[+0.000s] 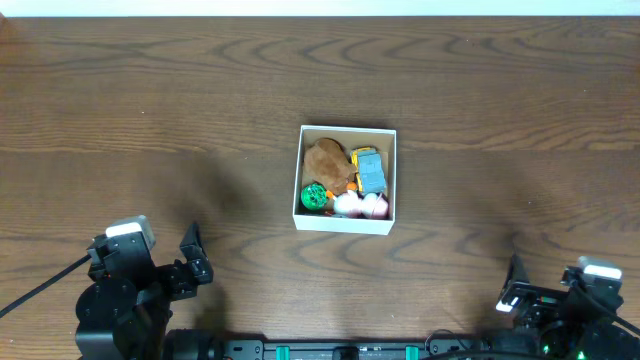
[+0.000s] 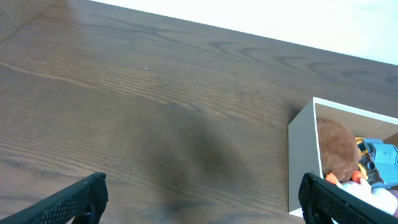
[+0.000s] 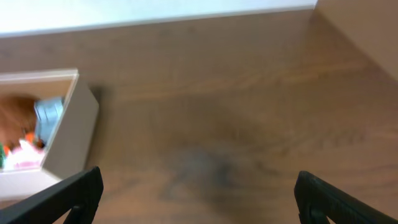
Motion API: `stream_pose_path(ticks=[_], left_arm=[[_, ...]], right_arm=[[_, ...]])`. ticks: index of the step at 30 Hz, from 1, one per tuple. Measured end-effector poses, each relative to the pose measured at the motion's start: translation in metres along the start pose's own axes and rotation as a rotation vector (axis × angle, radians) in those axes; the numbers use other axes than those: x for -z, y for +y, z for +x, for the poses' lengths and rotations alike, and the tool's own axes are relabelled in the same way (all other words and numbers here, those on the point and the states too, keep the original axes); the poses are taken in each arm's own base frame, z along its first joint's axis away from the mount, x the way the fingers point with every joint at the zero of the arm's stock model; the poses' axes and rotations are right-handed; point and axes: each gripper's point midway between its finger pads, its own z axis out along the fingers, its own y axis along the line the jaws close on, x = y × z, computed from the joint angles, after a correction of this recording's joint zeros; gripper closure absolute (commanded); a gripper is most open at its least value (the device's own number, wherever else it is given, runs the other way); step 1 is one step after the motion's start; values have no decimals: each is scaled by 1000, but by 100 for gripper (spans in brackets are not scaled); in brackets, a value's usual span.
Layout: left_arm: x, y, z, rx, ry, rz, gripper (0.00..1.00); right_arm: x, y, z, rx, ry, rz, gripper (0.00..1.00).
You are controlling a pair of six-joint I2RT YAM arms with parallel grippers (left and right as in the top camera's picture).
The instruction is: Pack container
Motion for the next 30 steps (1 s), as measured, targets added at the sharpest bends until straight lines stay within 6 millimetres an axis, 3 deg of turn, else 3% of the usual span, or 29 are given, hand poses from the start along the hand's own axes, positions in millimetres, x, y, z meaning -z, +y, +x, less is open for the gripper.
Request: stream_pose_path(ticks=[11,19,23,30], left_arm=[[0,0,0,0,0,0,2],[0,0,0,0,0,0,2],[0,0,0,0,0,0,2],[0,0,0,0,1,0,2]], right_arm=[[0,7,0,-7,0,-42,1],[12,18,-60,8,-284,-100,1],[19,19,-71,11,-406,-112,1],[6,28,-97,26,-570,-137,1]])
